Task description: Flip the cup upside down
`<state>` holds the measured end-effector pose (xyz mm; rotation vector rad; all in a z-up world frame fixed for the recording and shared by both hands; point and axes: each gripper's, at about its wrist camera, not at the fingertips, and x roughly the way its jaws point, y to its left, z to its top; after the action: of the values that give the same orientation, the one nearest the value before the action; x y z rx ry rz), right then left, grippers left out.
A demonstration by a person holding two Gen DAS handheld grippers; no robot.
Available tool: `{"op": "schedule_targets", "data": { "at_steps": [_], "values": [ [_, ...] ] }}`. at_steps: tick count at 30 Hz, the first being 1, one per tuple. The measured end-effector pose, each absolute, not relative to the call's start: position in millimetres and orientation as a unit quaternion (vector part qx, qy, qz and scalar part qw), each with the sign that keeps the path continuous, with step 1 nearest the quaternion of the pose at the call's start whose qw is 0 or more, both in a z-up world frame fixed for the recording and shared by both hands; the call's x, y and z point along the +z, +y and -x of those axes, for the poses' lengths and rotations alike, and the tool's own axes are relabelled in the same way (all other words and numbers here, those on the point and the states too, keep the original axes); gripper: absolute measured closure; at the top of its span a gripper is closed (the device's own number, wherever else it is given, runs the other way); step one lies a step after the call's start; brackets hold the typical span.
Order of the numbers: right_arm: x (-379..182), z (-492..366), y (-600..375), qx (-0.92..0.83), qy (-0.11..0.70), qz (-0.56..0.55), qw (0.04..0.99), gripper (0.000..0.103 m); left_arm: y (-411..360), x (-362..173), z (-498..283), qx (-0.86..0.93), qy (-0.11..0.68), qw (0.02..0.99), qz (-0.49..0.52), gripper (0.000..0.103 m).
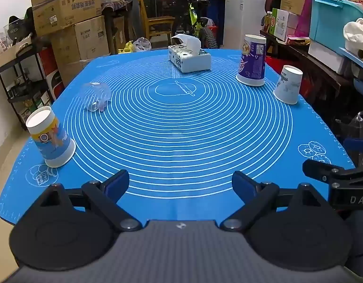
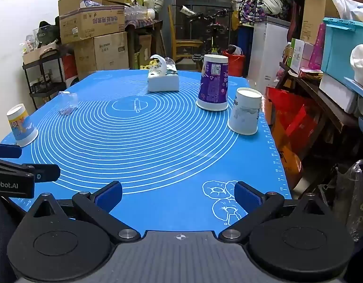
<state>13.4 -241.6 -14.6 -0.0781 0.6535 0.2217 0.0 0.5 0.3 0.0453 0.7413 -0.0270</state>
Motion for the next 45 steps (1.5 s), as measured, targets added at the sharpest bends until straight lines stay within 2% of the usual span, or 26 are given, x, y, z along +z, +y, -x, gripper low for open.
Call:
{"op": "schedule_targets", "data": {
  "at_steps": [45],
  "values": [
    [-18.0,-10.7,-244.1,0.112,0.33,0.036,0.937,0.002,-0.8,4.1,5.3,-0.011,0.358,0.933,-0.024,0.009]
  ]
}}
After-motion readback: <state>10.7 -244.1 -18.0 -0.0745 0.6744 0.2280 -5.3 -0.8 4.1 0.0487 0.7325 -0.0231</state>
